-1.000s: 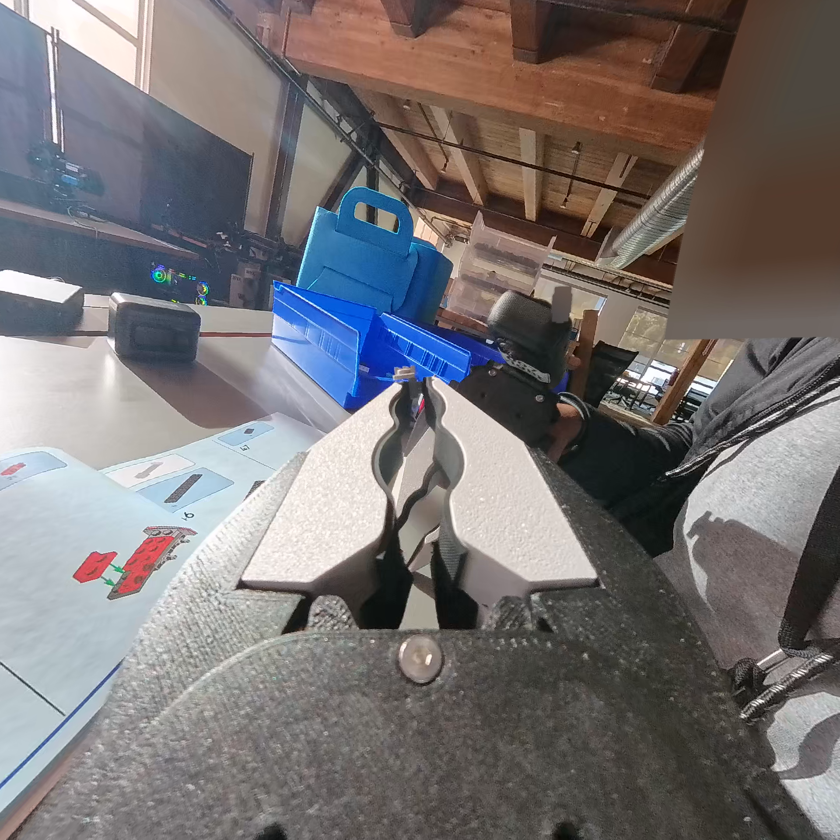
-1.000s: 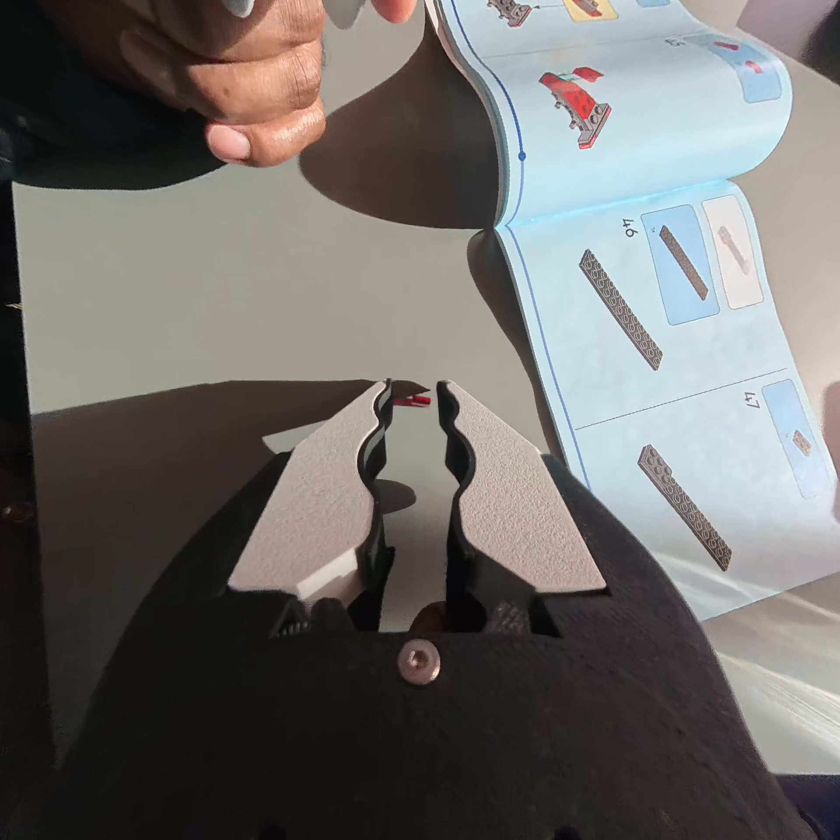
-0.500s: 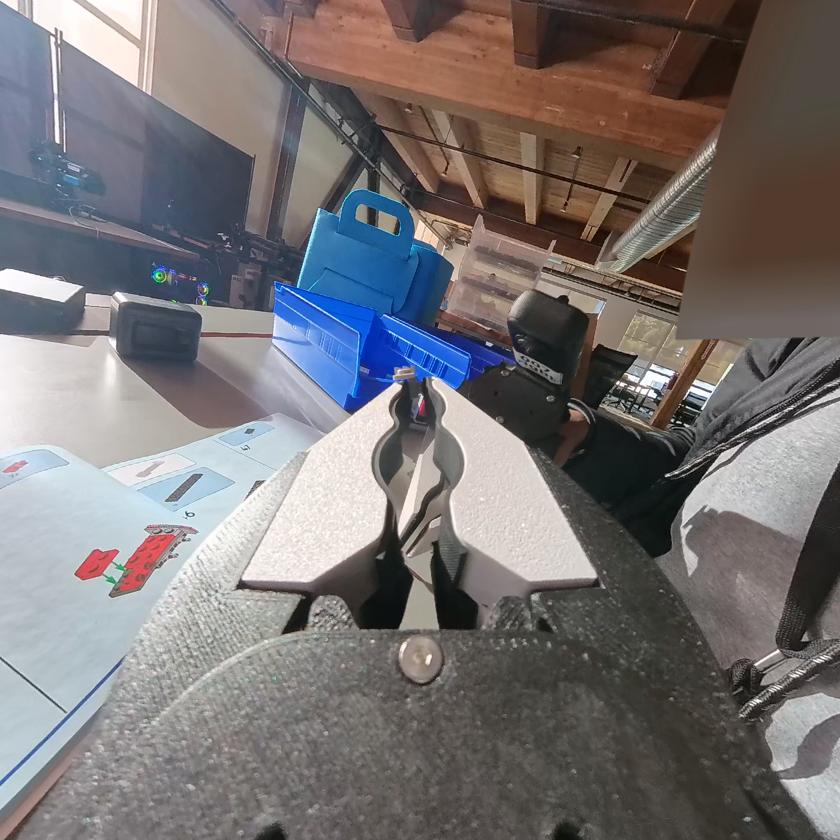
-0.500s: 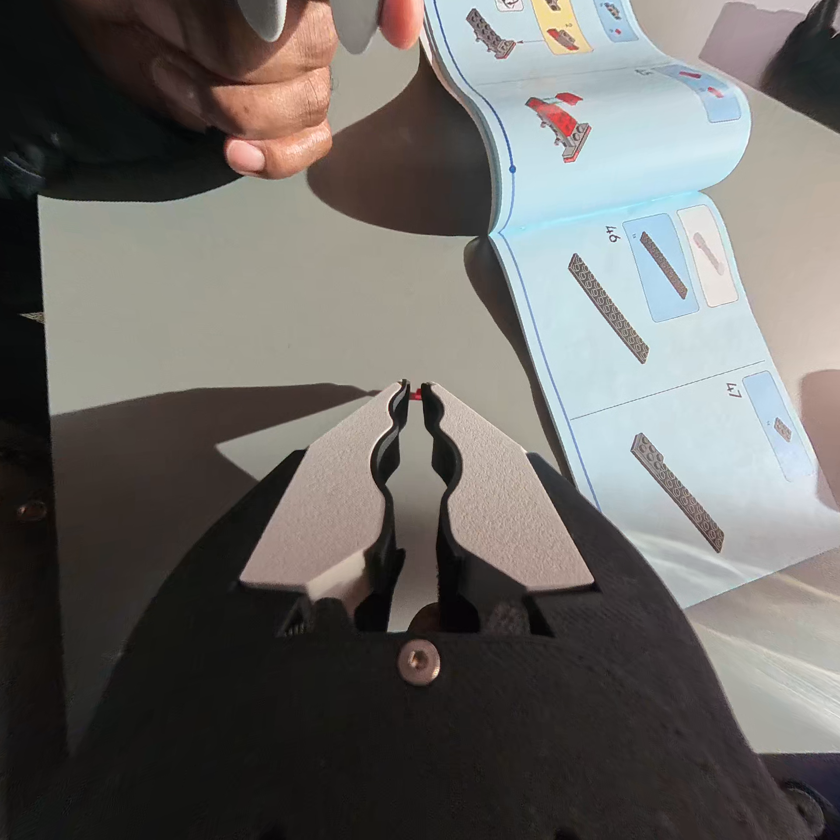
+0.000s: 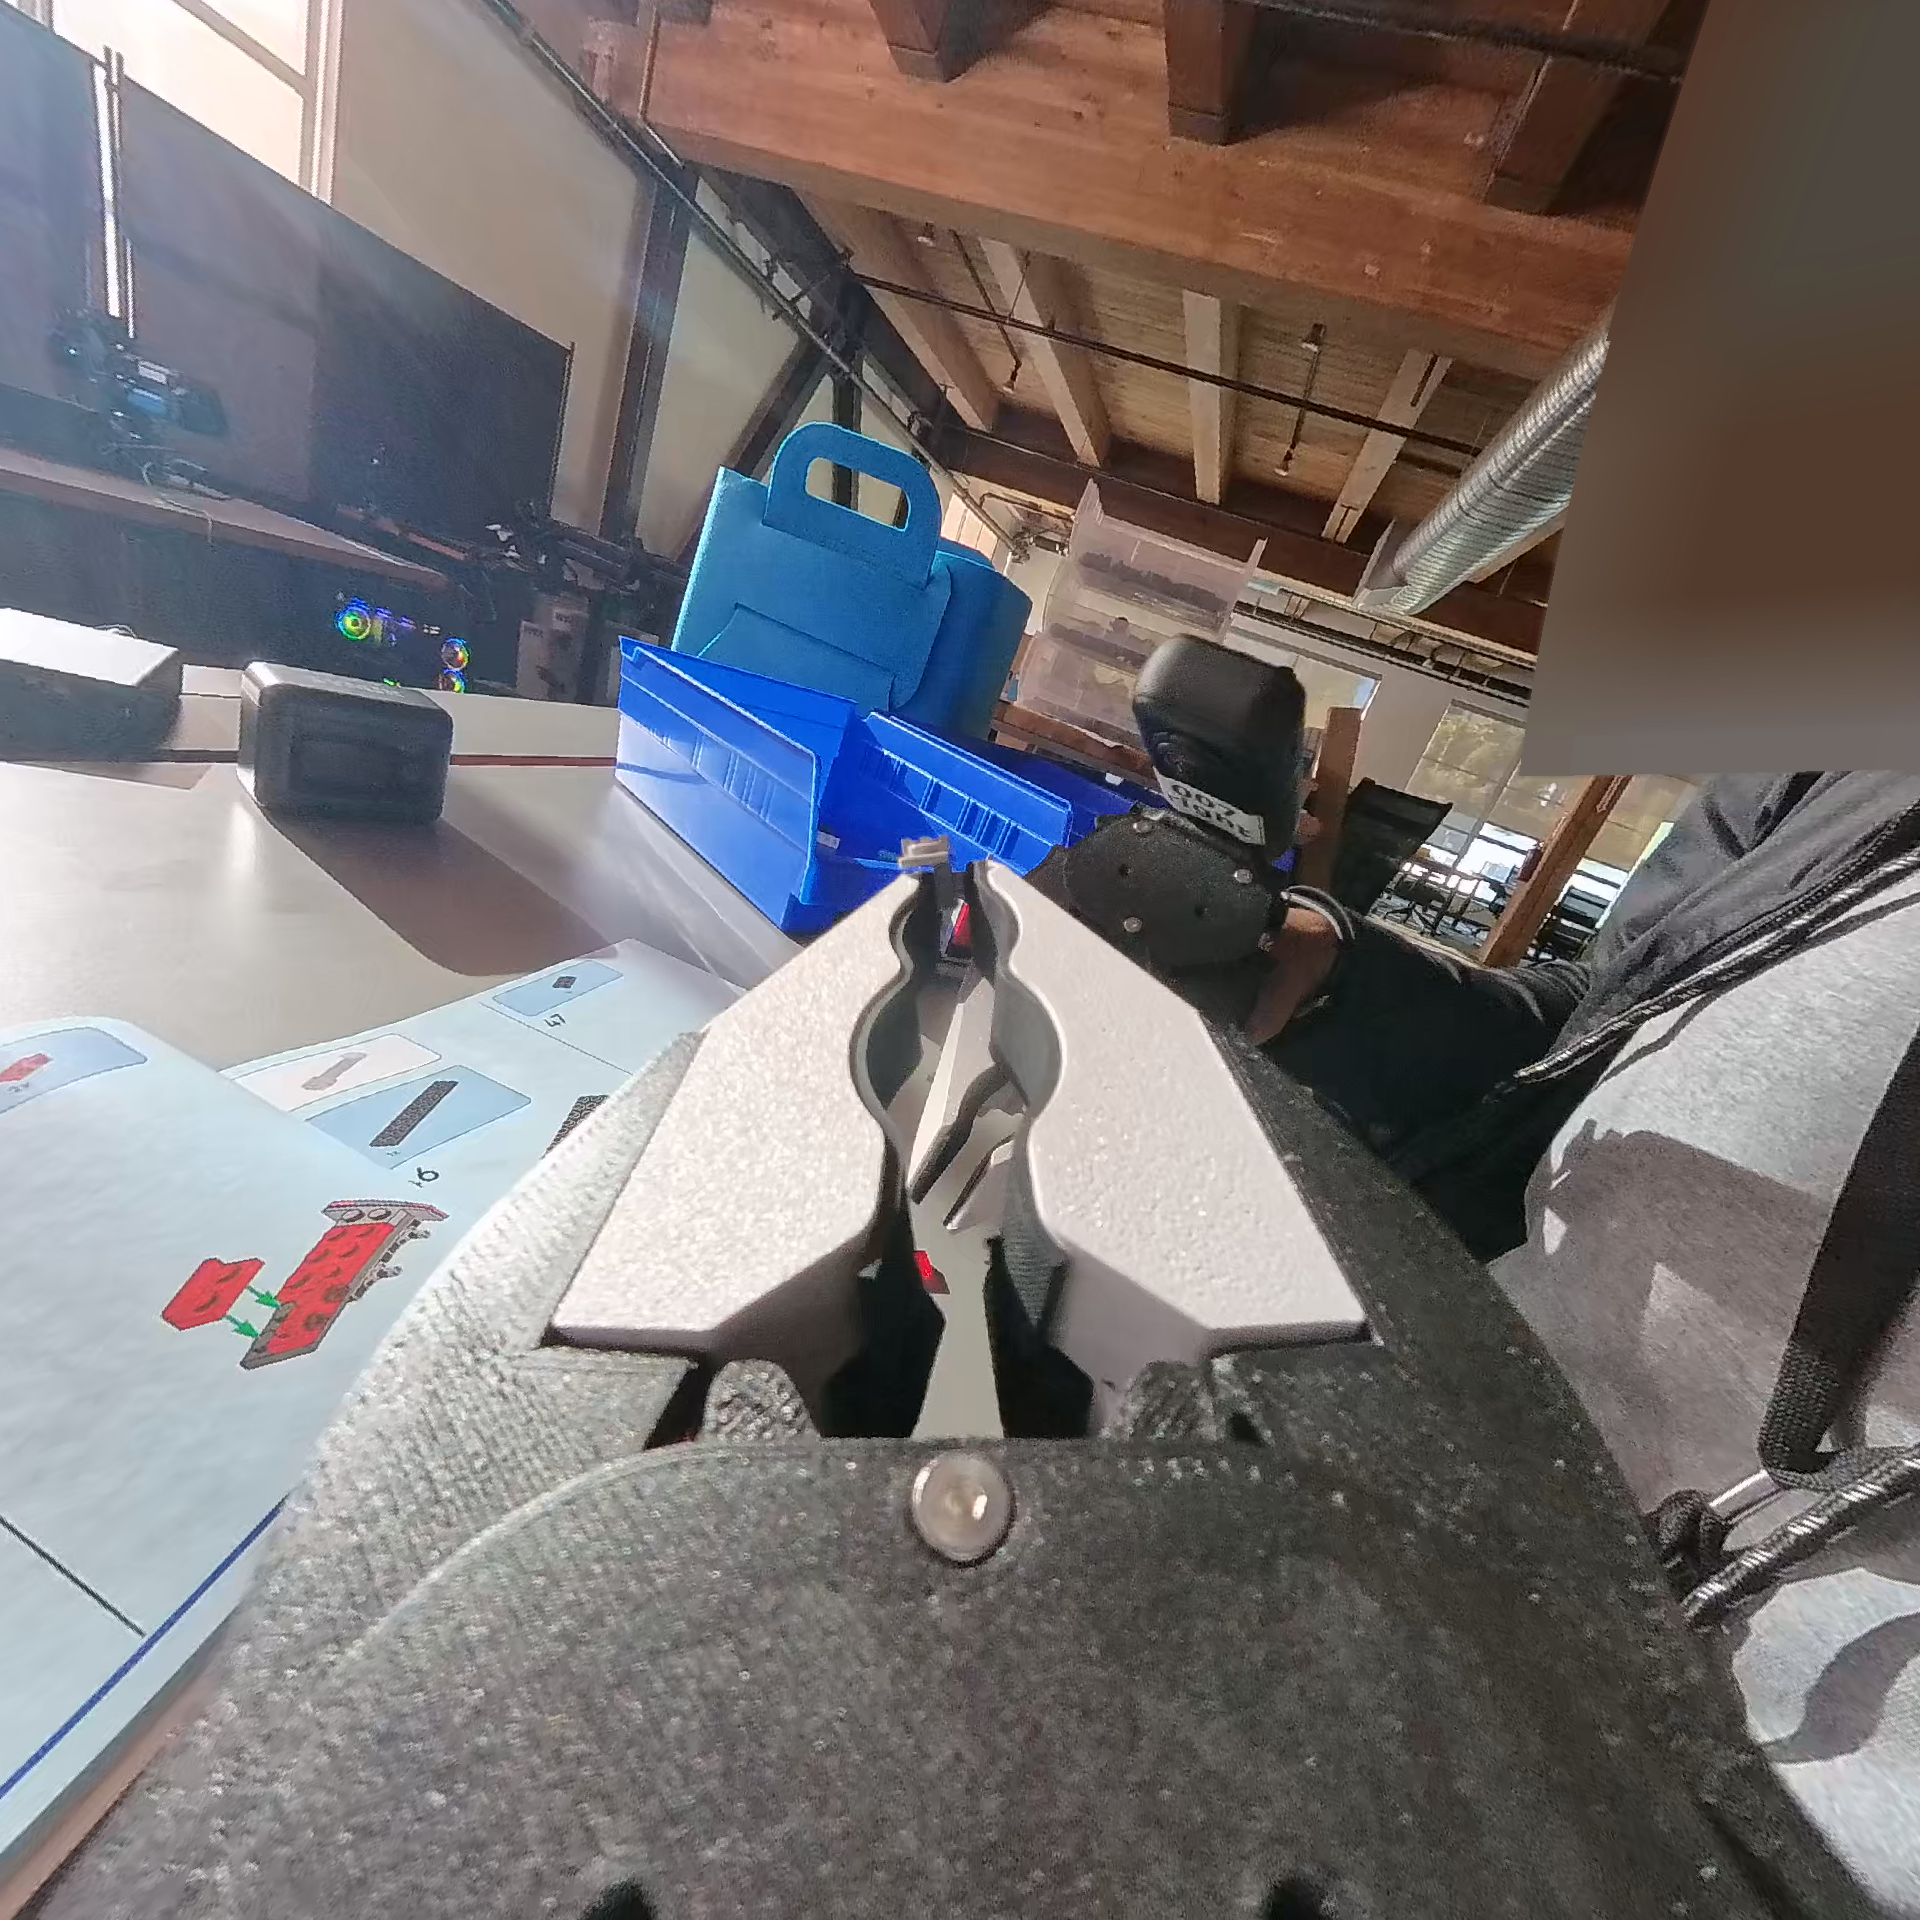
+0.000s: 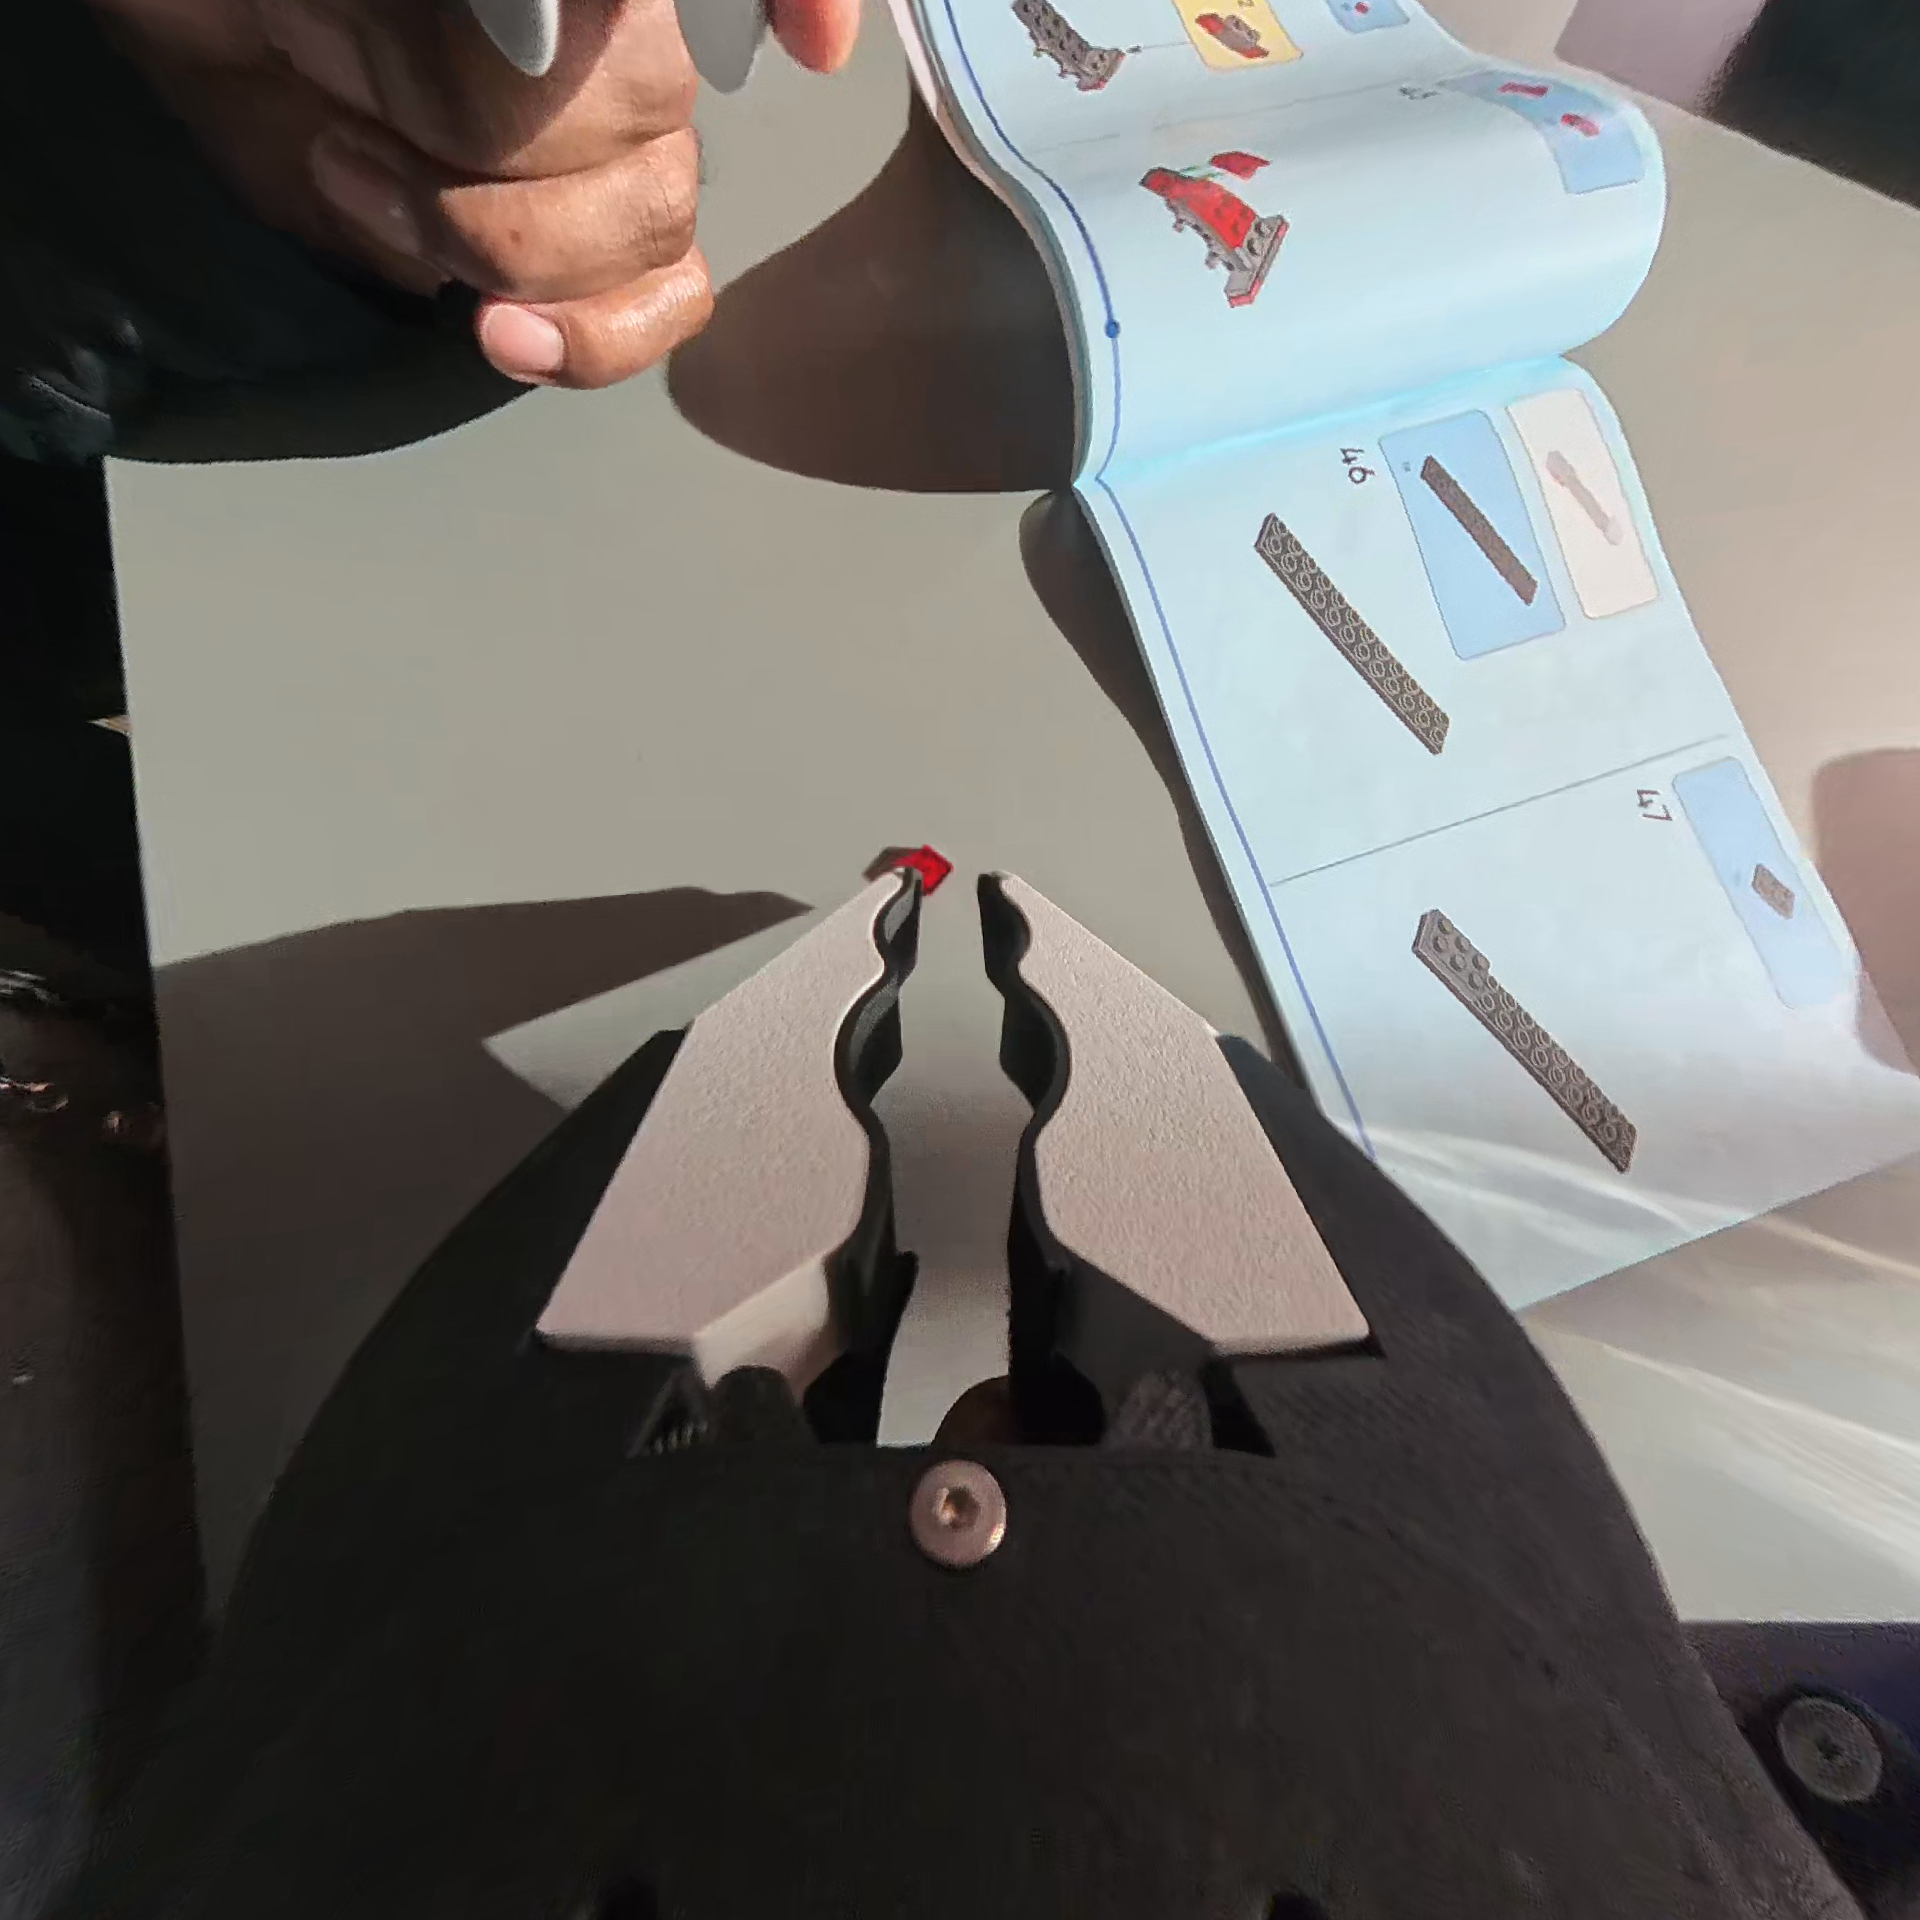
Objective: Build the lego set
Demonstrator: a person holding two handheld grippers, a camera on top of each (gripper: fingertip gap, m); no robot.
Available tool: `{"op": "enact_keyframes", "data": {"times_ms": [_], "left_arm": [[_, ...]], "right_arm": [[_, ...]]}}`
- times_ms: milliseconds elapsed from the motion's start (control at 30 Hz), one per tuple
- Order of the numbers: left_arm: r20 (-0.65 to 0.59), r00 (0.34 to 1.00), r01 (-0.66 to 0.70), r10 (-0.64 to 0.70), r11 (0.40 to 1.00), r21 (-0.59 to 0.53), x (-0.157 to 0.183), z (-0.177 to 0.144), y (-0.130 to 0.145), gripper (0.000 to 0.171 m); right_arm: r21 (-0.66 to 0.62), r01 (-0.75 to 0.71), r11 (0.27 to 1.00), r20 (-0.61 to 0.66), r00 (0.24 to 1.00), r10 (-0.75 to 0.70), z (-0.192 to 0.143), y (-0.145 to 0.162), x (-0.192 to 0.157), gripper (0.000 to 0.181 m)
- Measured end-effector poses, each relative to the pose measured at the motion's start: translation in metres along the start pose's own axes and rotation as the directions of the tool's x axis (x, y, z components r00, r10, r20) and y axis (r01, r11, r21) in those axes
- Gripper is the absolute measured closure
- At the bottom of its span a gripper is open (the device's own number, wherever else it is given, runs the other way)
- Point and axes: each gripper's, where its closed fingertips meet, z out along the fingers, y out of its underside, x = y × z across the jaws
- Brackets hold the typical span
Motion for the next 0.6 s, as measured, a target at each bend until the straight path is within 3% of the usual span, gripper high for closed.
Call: {"op": "enact_keyframes", "data": {"times_ms": [267, 600], "left_arm": [[-0.006, 0.999, -0.038, 0.038, 0.999, -0.008, 0.004, 0.001, 0.001, 0.166], [-0.019, 0.998, -0.054, 0.054, 0.998, -0.018, 0.007, 0.002, 0.003, 0.166]], "right_arm": [[-0.059, -0.060, 0.996, 0.011, 0.998, 0.060, 0.012, 0.005, -0.008, 0.161], [-0.037, 0.002, 0.999, 0.016, 1.000, -0.001, 0.015, 0.002, -0.008, 0.170]]}}
